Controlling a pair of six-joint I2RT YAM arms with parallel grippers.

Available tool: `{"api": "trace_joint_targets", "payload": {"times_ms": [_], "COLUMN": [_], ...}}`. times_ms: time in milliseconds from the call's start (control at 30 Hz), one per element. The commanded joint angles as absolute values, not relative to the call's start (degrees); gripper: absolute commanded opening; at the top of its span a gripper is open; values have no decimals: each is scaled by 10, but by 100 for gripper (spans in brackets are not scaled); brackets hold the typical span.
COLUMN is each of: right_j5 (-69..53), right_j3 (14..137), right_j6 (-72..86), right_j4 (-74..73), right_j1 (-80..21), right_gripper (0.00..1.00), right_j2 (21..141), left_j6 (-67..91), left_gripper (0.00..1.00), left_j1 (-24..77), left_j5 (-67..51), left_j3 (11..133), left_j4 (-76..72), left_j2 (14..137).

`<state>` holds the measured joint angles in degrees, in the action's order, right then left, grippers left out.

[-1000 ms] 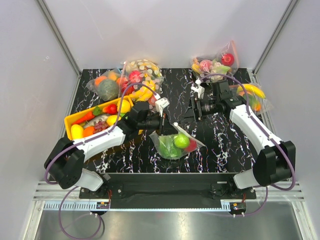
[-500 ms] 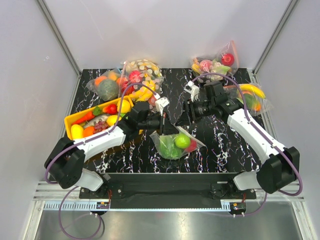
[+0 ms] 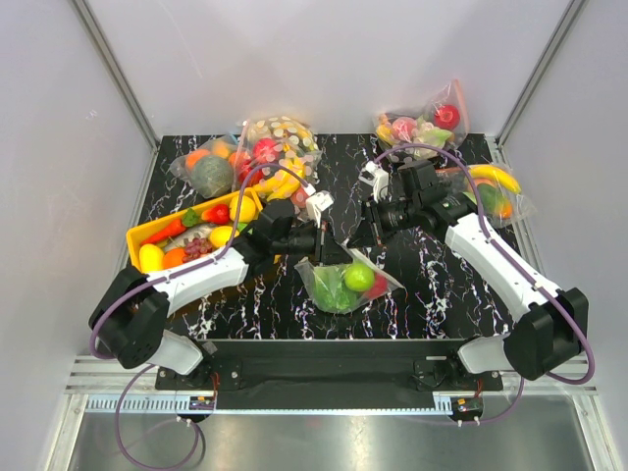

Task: Open the zip-top bag and remove the fake food

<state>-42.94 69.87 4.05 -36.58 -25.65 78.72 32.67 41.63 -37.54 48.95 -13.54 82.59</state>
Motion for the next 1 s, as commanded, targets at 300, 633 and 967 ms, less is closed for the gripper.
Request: {"api": "trace_joint_targets", "payload": {"times_ms": [300,633,967], "right_j5": [-425,-439,-455], "right_j3": [719,717,722], "right_j6": [40,63,62], "right_j4": [-357,-323,-343], "right_j1": [-262,-262,-262], "right_gripper": [0,0,0], "right_j2": [773,779,776], "left_j6": [318,288,214], "left_gripper": [37,44,55], "left_j1": [424,426,429], "left_j5": [-386,-371,-284], "left_j3": [512,555,555], "left_j4": [-157,-90,-18], "left_j2": [816,821,792]}}
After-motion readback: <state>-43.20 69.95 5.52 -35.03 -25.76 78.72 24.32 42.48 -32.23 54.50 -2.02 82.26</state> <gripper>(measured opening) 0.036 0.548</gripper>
